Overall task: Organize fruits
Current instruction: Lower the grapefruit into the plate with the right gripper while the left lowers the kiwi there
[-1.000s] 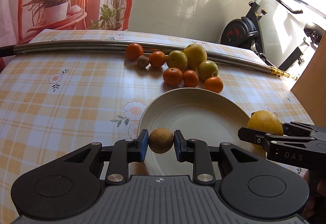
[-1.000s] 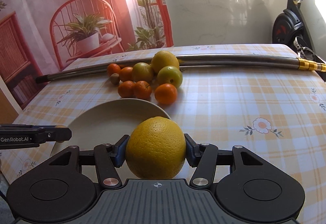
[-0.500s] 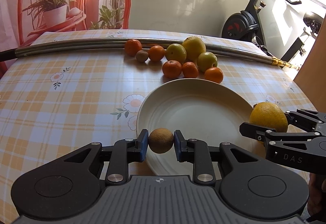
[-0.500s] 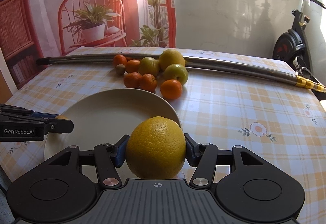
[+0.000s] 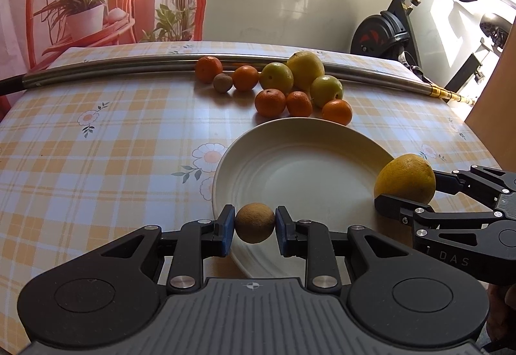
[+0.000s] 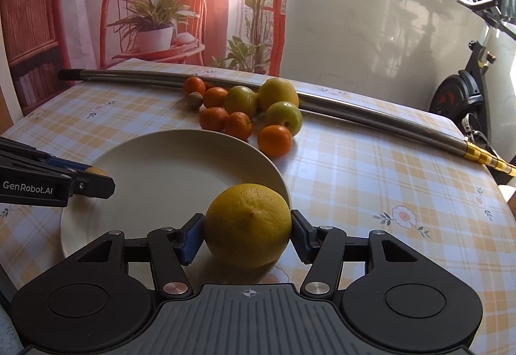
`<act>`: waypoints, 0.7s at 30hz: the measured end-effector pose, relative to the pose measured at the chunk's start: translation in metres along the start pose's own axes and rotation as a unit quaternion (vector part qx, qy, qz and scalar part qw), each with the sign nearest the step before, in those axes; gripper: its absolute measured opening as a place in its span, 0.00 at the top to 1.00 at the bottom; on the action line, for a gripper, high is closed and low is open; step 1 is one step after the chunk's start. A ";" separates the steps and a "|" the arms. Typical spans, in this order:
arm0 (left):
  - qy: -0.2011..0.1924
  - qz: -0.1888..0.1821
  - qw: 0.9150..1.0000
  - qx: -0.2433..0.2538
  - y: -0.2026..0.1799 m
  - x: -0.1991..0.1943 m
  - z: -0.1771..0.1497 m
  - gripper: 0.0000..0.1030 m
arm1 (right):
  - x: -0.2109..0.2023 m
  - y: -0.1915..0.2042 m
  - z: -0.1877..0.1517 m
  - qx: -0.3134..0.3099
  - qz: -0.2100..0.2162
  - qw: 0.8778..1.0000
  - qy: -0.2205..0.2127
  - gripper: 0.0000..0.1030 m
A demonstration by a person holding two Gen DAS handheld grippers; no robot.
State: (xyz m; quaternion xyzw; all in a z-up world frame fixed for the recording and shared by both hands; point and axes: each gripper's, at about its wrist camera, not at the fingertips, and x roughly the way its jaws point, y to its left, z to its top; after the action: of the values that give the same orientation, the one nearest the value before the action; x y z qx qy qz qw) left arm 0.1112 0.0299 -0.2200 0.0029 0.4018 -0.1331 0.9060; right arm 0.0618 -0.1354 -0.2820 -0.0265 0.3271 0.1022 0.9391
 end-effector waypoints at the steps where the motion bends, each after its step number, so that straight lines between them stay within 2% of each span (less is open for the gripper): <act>1: 0.000 0.000 1.000 0.000 0.000 0.000 0.000 0.72 | 0.000 0.000 0.000 0.001 0.000 1.000 0.000 0.49; 21: -0.002 0.003 1.000 -0.010 0.000 -0.006 0.001 0.71 | -0.010 -0.011 0.003 0.030 0.020 0.999 0.011 0.49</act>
State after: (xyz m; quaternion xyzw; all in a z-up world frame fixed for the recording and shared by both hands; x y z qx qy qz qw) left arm 0.1083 0.0308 -0.2152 -0.0054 0.4014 -0.1263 0.9071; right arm 0.0582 -0.1477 -0.2732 0.0070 0.3408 0.1113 0.9335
